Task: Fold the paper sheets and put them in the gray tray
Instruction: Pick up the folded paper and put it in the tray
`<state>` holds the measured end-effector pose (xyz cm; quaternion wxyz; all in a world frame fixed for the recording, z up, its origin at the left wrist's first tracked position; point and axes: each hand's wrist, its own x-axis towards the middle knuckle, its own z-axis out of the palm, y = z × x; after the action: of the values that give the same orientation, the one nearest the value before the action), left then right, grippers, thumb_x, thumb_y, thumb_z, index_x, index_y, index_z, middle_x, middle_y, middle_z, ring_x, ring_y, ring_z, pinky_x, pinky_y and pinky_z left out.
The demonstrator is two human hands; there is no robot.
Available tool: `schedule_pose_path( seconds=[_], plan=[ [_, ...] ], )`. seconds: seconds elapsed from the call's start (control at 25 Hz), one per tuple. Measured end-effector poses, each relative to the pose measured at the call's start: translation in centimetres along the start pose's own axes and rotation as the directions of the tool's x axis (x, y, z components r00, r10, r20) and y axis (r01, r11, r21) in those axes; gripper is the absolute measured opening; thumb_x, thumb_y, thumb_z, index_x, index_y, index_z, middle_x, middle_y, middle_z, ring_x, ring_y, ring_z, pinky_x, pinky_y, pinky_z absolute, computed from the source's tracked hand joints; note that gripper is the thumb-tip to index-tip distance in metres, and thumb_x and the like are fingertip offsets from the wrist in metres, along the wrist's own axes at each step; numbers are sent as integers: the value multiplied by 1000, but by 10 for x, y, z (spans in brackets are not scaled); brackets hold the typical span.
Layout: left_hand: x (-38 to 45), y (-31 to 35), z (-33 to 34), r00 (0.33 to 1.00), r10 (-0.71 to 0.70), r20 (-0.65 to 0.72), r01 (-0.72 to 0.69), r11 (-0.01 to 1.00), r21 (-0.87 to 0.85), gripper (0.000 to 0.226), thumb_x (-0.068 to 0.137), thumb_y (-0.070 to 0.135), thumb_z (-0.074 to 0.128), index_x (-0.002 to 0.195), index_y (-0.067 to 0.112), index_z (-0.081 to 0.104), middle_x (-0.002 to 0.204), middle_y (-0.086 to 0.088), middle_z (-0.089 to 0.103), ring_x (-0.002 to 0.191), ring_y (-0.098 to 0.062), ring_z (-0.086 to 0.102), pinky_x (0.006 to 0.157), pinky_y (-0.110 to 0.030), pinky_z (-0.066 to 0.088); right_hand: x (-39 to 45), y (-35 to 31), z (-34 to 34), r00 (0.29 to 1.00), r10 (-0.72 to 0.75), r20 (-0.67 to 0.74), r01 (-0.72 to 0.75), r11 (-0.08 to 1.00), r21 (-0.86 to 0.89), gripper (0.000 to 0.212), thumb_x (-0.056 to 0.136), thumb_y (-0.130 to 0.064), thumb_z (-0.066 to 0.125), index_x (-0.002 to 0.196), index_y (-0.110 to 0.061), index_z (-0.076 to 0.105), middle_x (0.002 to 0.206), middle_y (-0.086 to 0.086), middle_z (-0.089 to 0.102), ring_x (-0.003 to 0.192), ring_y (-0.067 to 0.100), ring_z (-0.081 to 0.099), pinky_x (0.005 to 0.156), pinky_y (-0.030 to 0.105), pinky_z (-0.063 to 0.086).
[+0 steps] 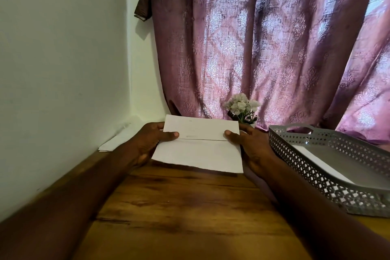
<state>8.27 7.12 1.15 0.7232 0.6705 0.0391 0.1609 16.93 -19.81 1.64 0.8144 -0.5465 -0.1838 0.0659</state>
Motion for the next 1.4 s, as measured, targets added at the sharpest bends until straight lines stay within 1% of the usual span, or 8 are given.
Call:
schedule_pose_path(
  seconds=[0.16, 0.36, 0.56, 0.76, 0.92, 1.08, 1.24, 1.4],
  plan=[
    [3, 2, -3, 994, 70, -79, -58, 988, 141, 47, 80, 12, 85, 125, 7, 72, 113, -14, 78, 104, -35, 74, 96, -46, 59, 1, 3, -1, 1000, 24, 2, -23, 994, -109, 57, 75, 15, 78, 129, 3, 63, 114, 21, 74, 93, 33, 76, 65, 35, 63],
    [3, 5, -2, 998, 27, -54, -25, 999, 46, 59, 61, 14, 91, 116, 1, 73, 107, -17, 79, 100, -35, 77, 89, -46, 62, 4, 1, -6, 998, -4, -55, -4, 989, -148, 50, 73, 12, 82, 120, 4, 67, 109, 22, 75, 84, 31, 78, 59, 33, 62],
    [4, 4, -6, 999, 9, -36, -10, 1000, -15, 49, 69, 4, 87, 116, -1, 72, 106, -18, 79, 95, -33, 78, 70, -37, 65, 1, -2, -5, 999, 9, -38, -13, 992, -124, 43, 76, 15, 77, 117, 9, 66, 98, 21, 75, 68, 23, 77, 51, 29, 59],
    [7, 2, -9, 998, 20, -56, -23, 998, -58, 33, 83, -9, 76, 114, 2, 72, 108, -18, 78, 93, -31, 78, 70, -35, 65, 6, -3, -9, 999, 22, -48, -27, 994, -110, 42, 83, 20, 68, 121, 2, 66, 110, 24, 74, 96, 38, 74, 65, 38, 63],
    [8, 2, -8, 995, -20, -95, 13, 998, -65, 25, 85, -11, 72, 104, 5, 77, 107, -20, 78, 92, -34, 77, 68, -38, 65, 9, -1, -10, 997, 10, -80, -20, 991, -130, 28, 84, 20, 63, 96, -2, 74, 101, 20, 75, 91, 35, 74, 63, 39, 63],
    [7, 6, -7, 991, -42, -129, 48, 998, 47, 24, 91, -4, 67, 86, 12, 83, 102, -15, 80, 91, -32, 76, 65, -34, 63, 12, -1, -10, 992, 19, -126, -39, 986, -162, 42, 95, 16, 46, 71, -5, 74, 95, 21, 75, 64, 24, 75, 52, 33, 58],
    [4, 10, -7, 986, -113, -119, 113, 994, -11, 21, 87, 9, 65, 97, 2, 81, 105, -18, 78, 93, -34, 76, 71, -37, 65, 11, -3, -7, 984, 126, -127, -142, 982, -126, 14, 84, 7, 65, 85, -2, 76, 93, 22, 77, 77, 36, 76, 59, 43, 61],
    [1, 13, -6, 987, -98, -126, 106, 993, 60, 26, 87, 15, 69, 109, 2, 75, 107, -17, 78, 99, -34, 74, 83, -39, 60, 8, -6, -6, 986, 151, -72, -157, 984, -84, 38, 68, -1, 56, 103, 3, 69, 103, 20, 76, 85, 34, 70, 63, 38, 58]
  ],
)
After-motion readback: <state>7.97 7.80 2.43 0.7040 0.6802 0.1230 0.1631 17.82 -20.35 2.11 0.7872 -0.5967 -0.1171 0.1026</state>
